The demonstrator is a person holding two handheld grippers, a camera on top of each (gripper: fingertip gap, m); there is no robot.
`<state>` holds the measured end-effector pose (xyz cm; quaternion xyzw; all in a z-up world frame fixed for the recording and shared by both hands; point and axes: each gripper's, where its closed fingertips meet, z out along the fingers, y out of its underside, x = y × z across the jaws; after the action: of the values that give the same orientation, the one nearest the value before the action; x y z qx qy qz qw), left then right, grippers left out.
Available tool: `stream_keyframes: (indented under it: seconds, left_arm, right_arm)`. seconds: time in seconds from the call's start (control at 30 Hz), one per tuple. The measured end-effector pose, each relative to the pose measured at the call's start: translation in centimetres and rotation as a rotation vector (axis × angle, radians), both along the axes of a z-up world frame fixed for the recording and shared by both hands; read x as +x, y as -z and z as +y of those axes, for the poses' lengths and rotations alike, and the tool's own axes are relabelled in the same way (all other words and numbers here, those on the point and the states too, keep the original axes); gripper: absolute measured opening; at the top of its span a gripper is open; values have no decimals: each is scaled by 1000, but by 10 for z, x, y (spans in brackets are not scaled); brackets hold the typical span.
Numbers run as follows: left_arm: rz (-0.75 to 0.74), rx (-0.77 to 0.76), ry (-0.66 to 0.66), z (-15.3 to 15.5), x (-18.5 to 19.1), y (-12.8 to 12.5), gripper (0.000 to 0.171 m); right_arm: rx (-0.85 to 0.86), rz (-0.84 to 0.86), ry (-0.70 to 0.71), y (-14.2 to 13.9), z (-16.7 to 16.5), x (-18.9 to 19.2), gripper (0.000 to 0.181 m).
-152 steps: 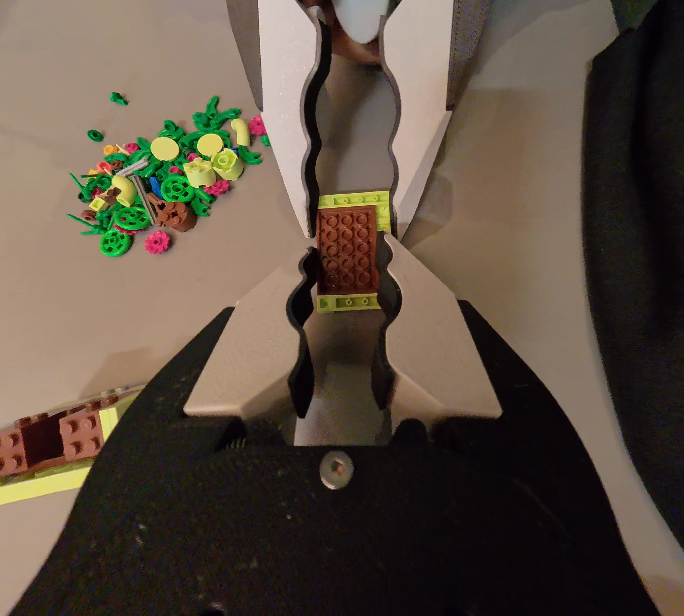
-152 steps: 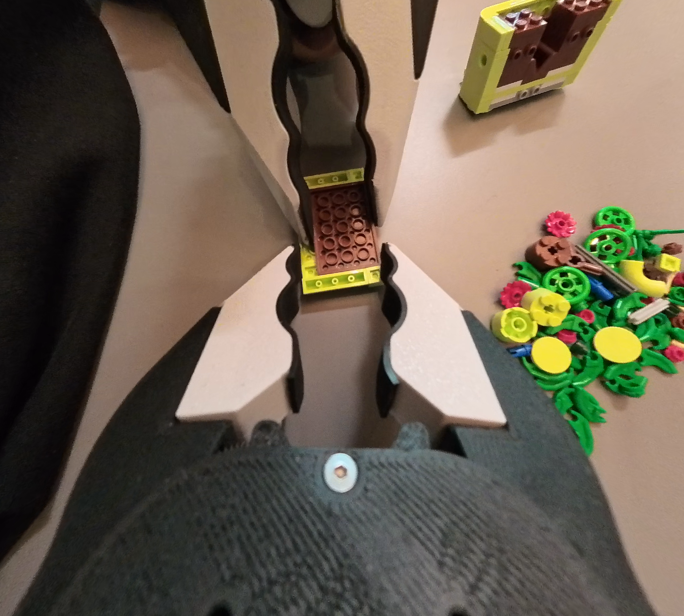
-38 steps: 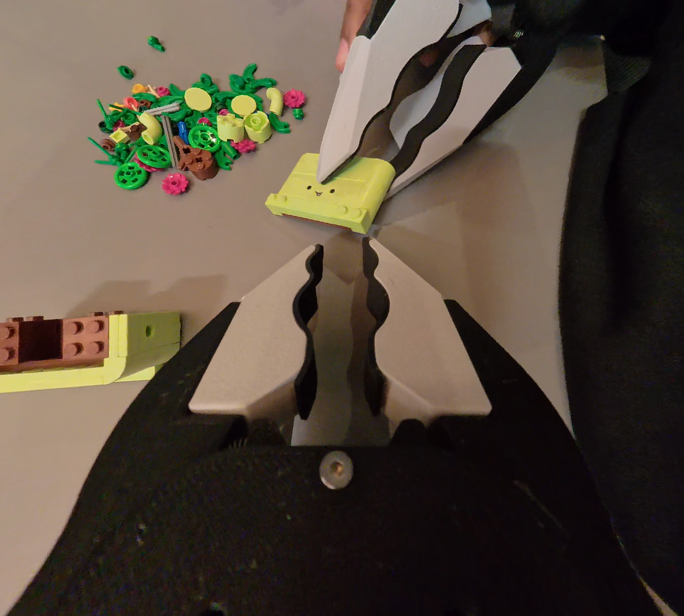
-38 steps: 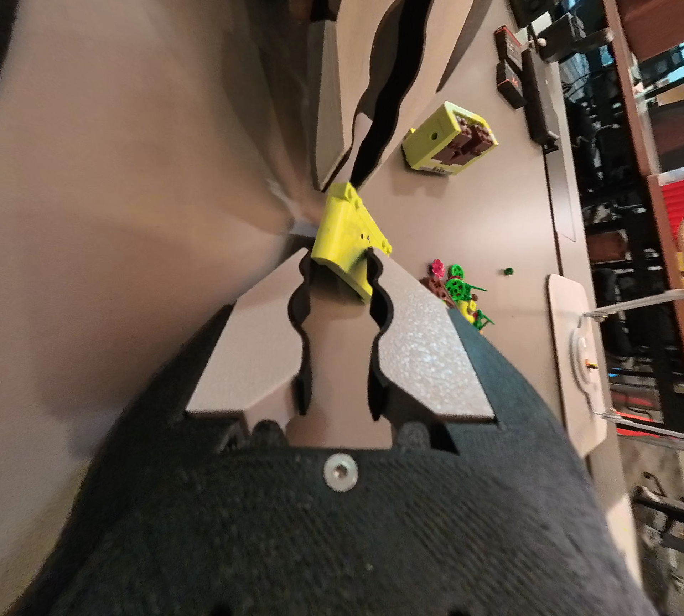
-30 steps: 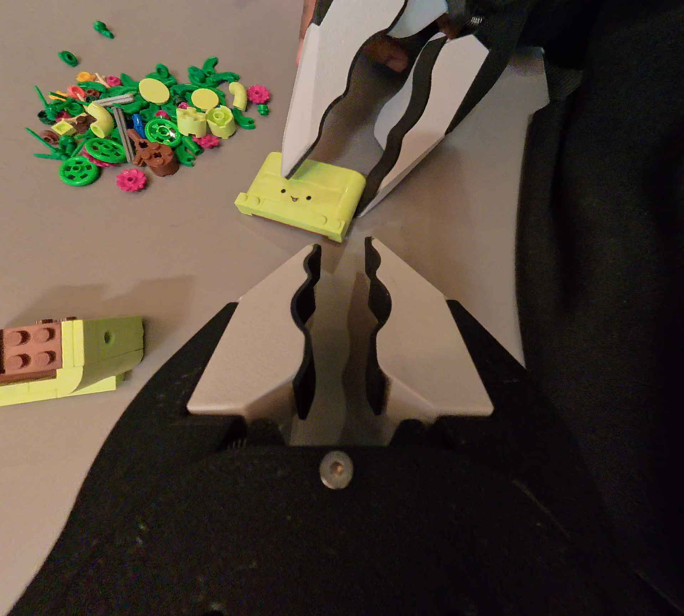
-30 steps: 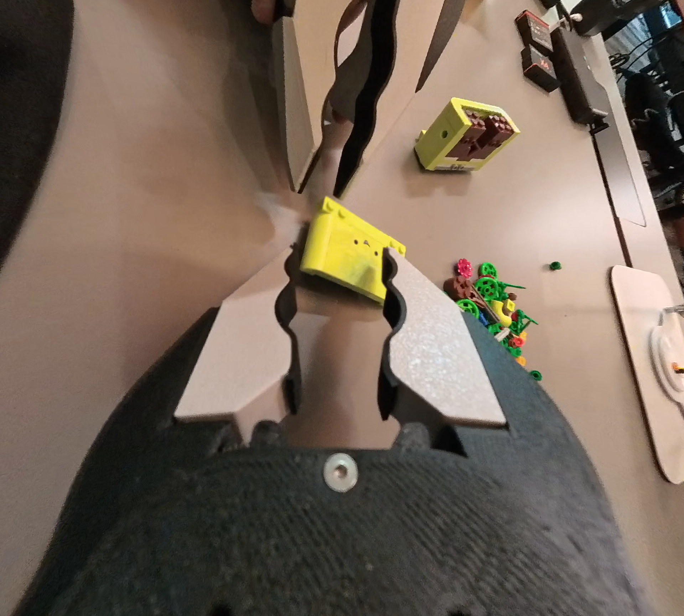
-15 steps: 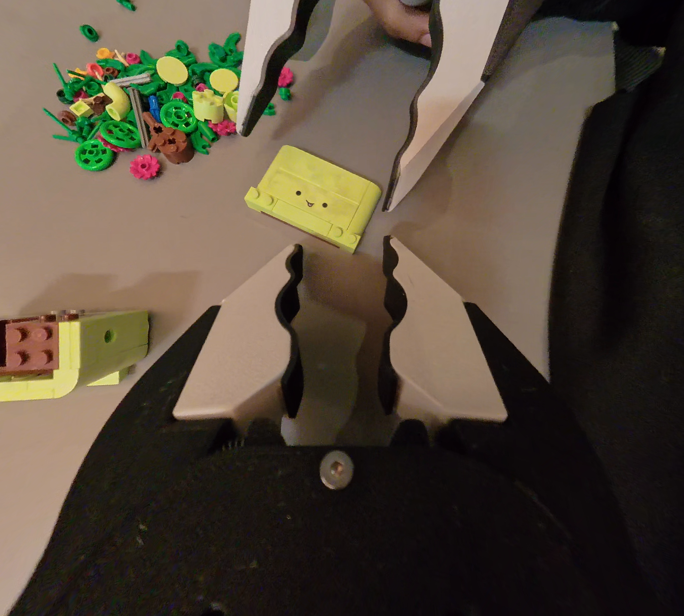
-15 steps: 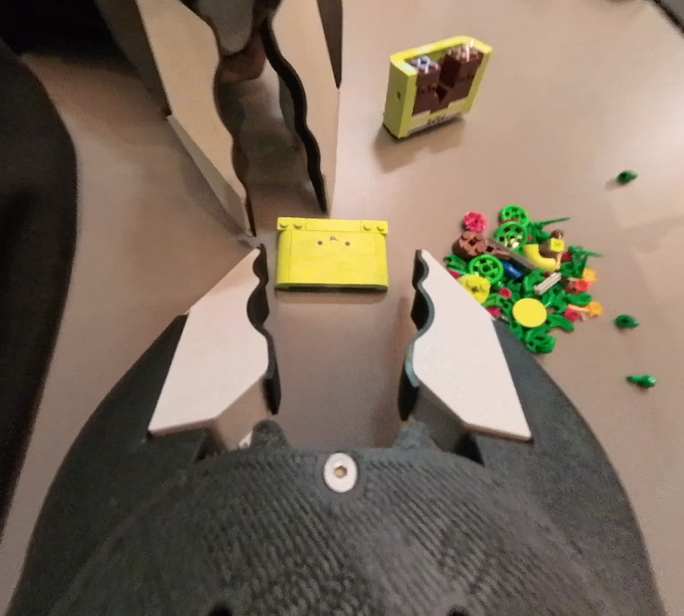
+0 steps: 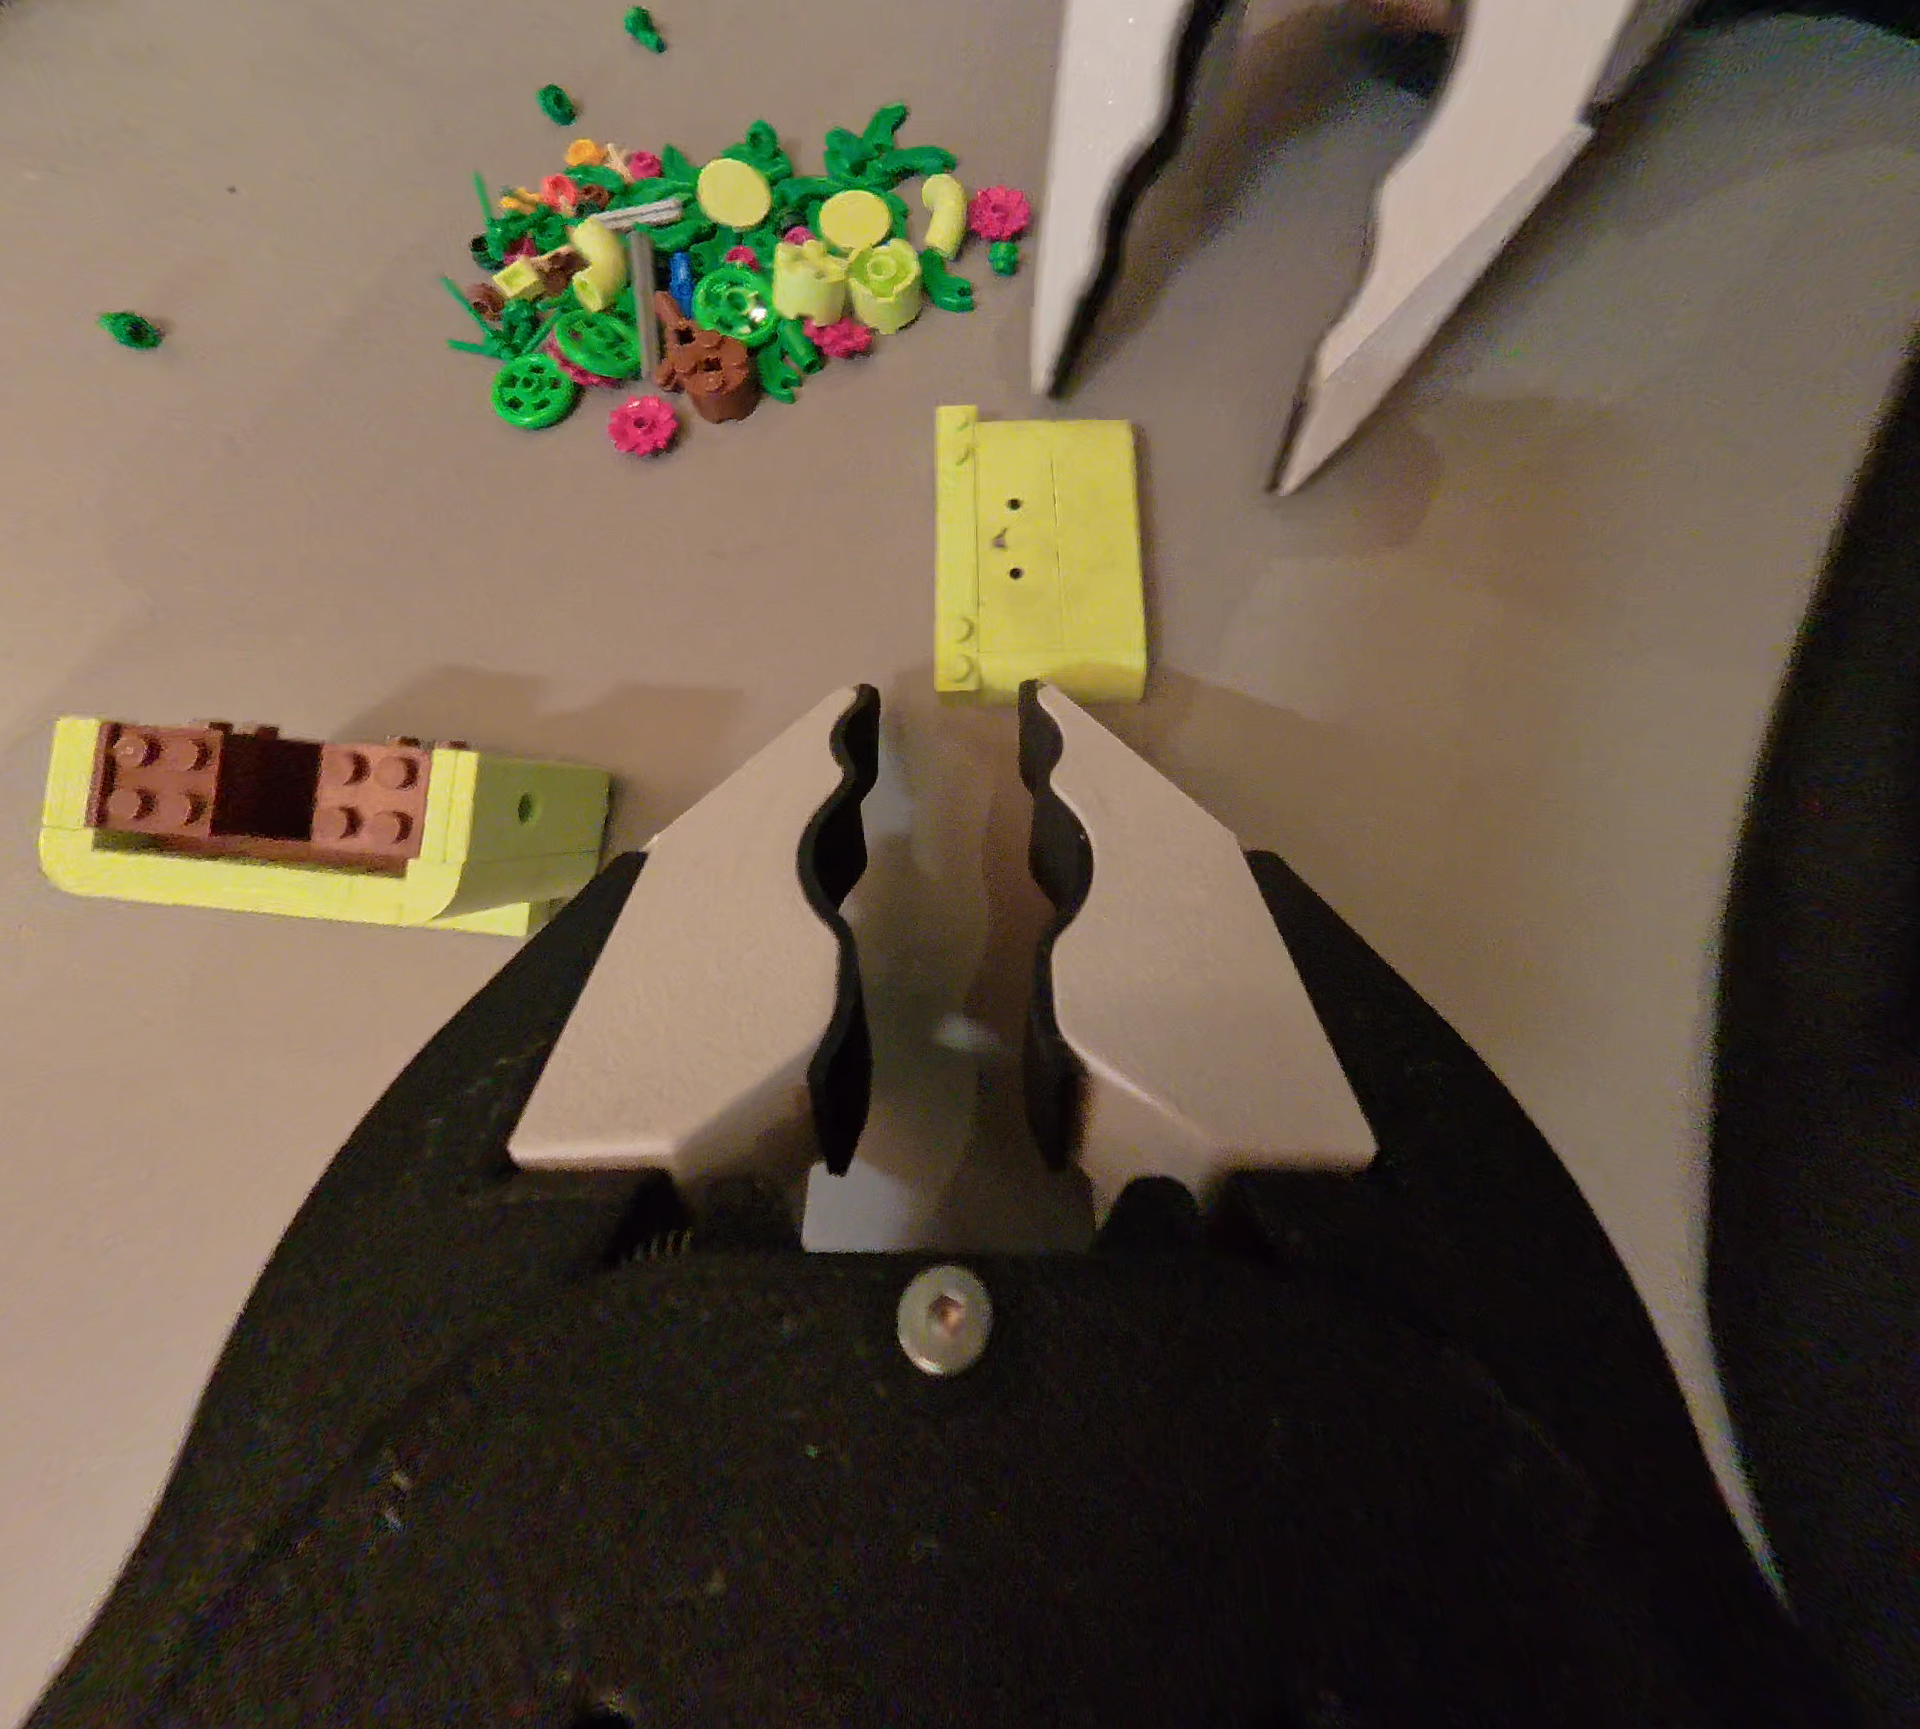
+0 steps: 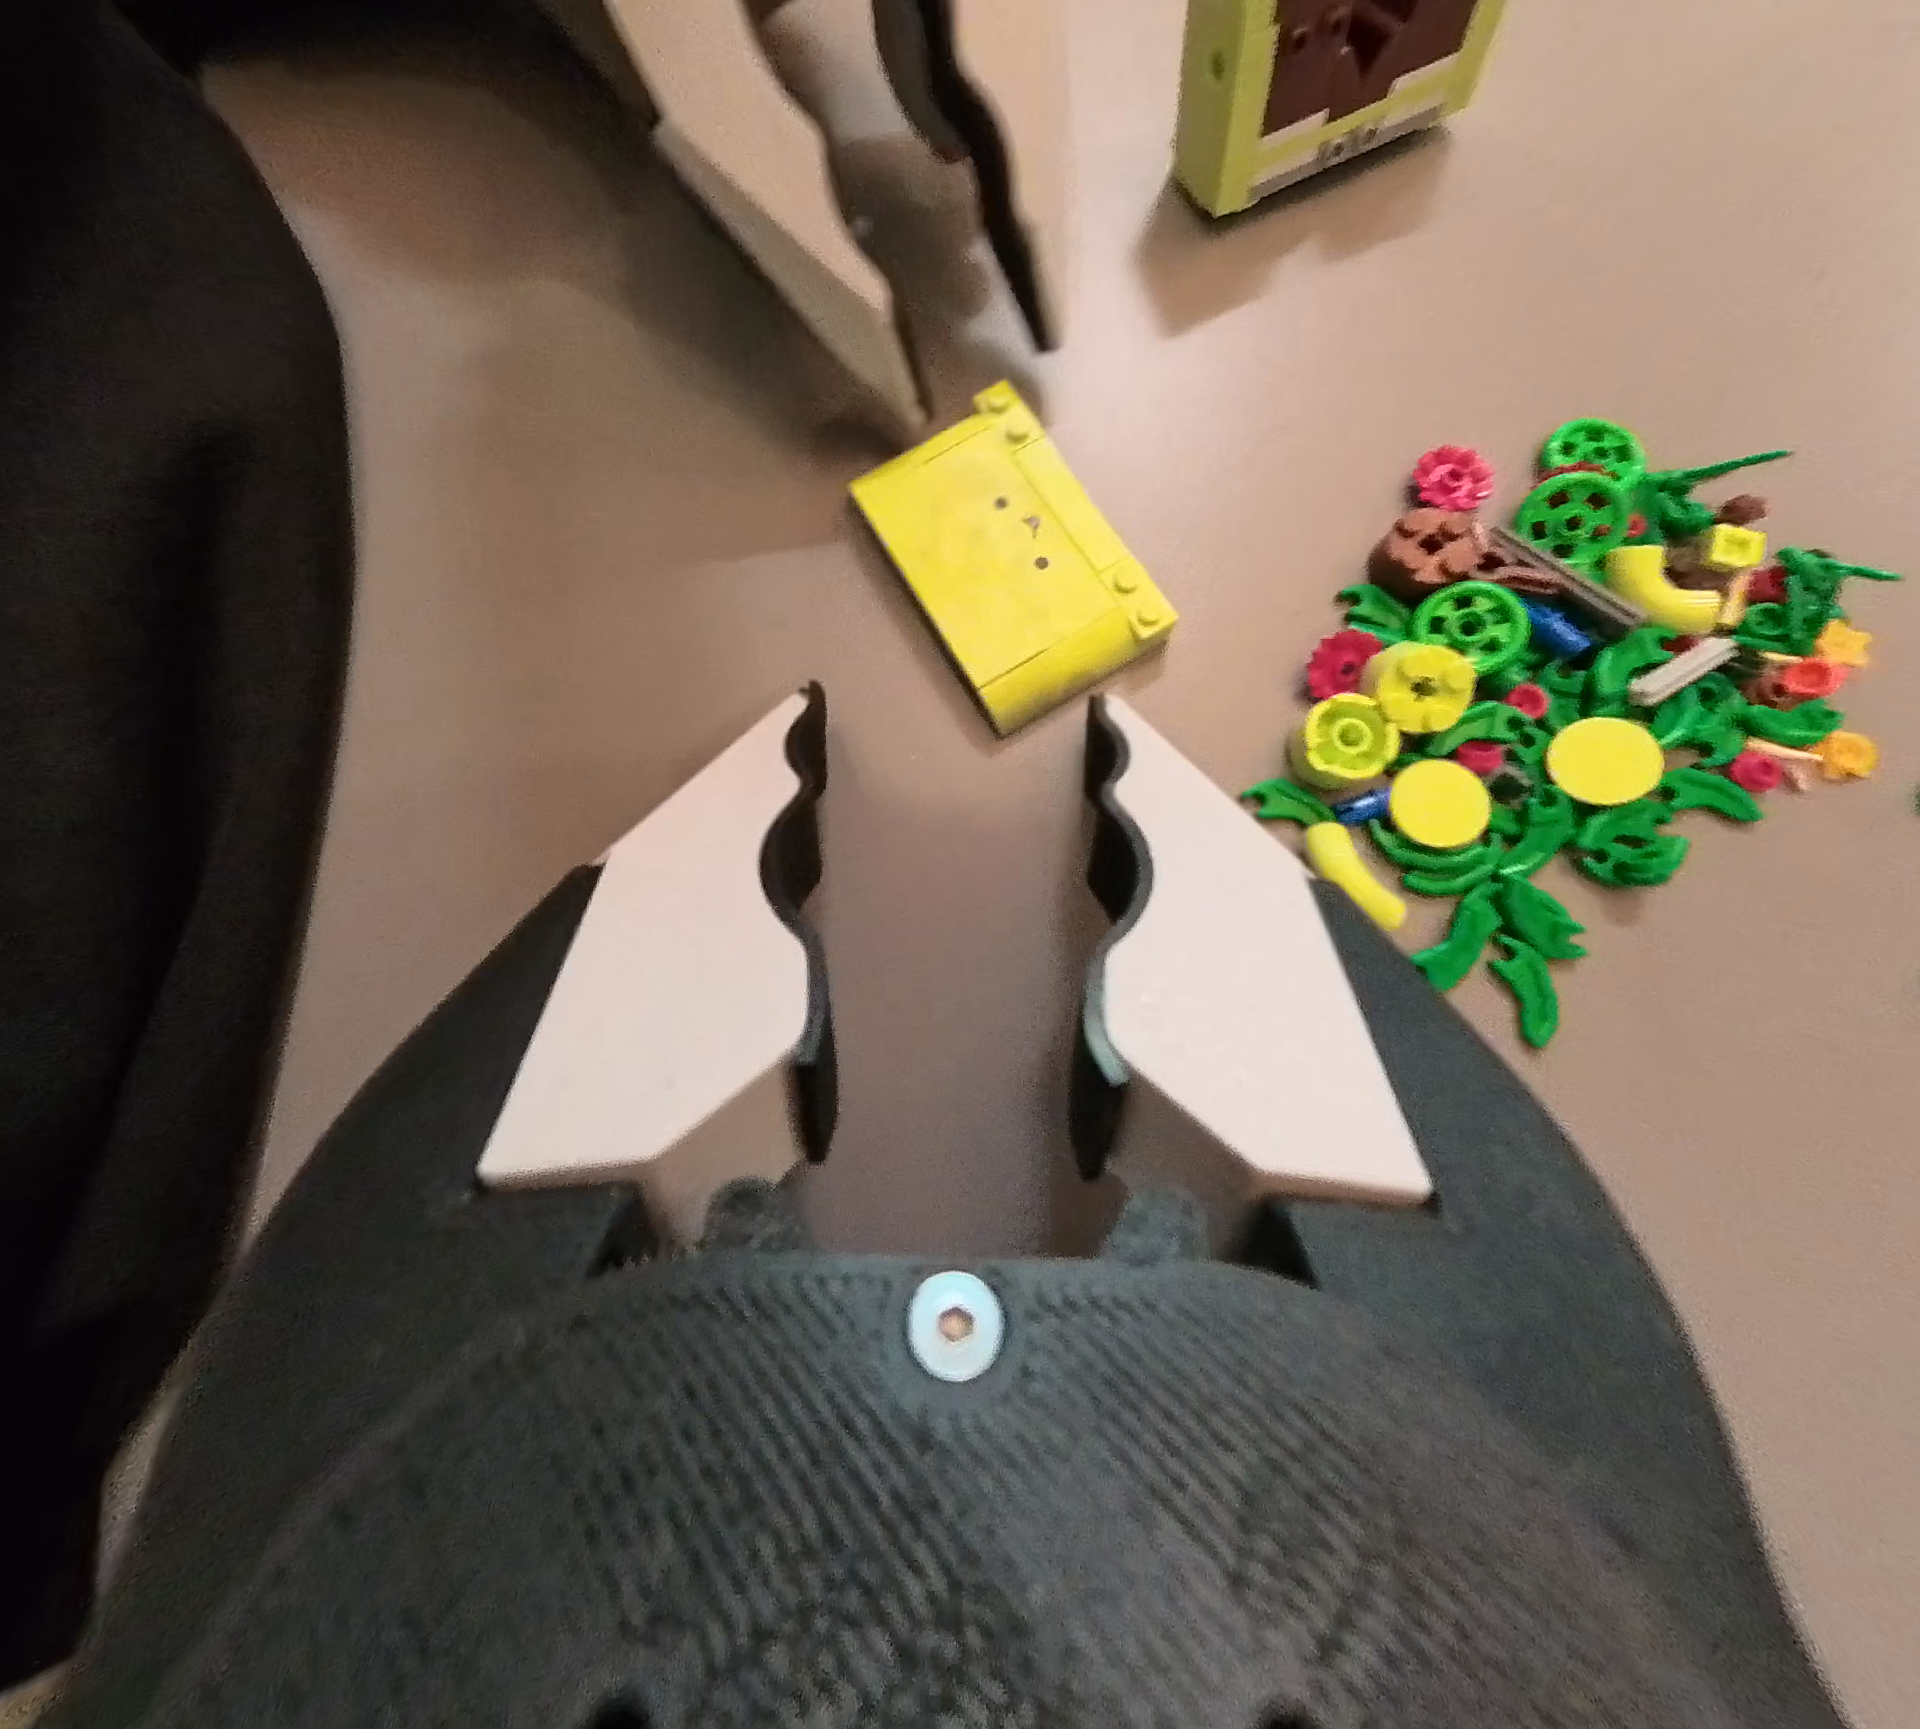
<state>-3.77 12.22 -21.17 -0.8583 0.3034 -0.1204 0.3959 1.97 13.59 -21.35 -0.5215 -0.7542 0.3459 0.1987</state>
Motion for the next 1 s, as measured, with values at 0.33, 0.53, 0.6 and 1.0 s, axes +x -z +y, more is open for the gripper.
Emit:
stream_keyframes:
  seconds: [0.33,0.53,0.6,1.0]
  left_arm:
    - [-93,-11,105,3,4,-8,26]
    - [-123,-113,152,1,3,0,20]
    - [-118,-125,154,2,3,2,17]
    - [-93,-107,222,-4,11,1,4]
  right_arm:
    - [47,170,4,-14,-2,-32,72]
    - [-22,81,-63,-4,-8,-41,60]
    - [-56,34,-76,1,-10,-40,56]
    - [-58,19,-149,3,-20,-37,43]
